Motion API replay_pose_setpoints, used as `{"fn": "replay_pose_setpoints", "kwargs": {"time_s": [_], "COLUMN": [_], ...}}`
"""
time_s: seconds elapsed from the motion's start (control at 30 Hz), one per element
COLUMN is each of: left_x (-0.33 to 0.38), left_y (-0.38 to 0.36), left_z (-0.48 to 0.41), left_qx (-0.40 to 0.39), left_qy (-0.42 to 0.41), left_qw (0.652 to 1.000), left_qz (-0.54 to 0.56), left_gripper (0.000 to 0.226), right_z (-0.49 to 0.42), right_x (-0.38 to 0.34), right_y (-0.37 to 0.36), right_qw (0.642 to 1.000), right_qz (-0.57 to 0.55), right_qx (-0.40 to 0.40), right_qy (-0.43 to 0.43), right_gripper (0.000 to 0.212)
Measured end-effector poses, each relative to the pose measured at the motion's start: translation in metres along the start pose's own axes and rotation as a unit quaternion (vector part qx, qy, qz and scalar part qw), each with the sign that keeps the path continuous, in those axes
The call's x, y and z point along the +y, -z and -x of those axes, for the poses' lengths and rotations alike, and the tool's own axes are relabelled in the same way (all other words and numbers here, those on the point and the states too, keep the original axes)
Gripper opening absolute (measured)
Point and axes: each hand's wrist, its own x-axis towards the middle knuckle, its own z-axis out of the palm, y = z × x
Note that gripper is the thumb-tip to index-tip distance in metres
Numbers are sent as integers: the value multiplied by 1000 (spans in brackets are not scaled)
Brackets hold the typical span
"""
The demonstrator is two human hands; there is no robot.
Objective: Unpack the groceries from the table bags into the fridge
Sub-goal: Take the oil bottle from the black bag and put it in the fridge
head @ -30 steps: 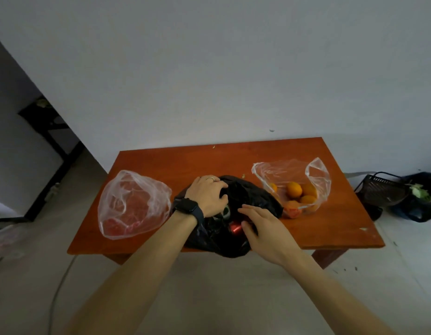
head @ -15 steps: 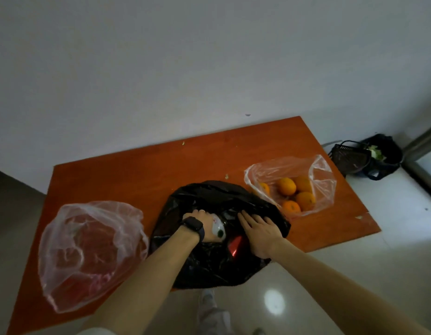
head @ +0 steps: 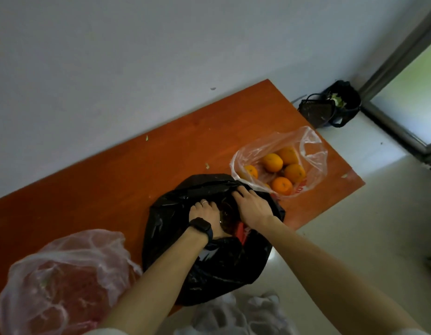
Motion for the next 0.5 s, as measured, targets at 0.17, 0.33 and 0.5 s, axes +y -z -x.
{"fn": "replay_pose_setpoints", "kwargs": {"time_s": [0.17,0.33,0.5], "left_x": [5,-2,-3], "left_y": [2,11,20], "left_z": [-6,-5,10], "left_qx": [-40,-65,-42], "left_qy": [18,16,3], "left_qw": [998,991,996], "left_qz": [54,115,81], "left_gripper": [126,123,126], "right_z": [-3,-2,-7], "right_x": [2,7,7], "right_y": [-5,-2,11], "right_qw": [1000,1000,999], "right_qz": [-19,-22,-29], "right_qx": [12,-1,-26], "right_qy": [-15,-12,-2], "right_gripper": [49,54,59]}}
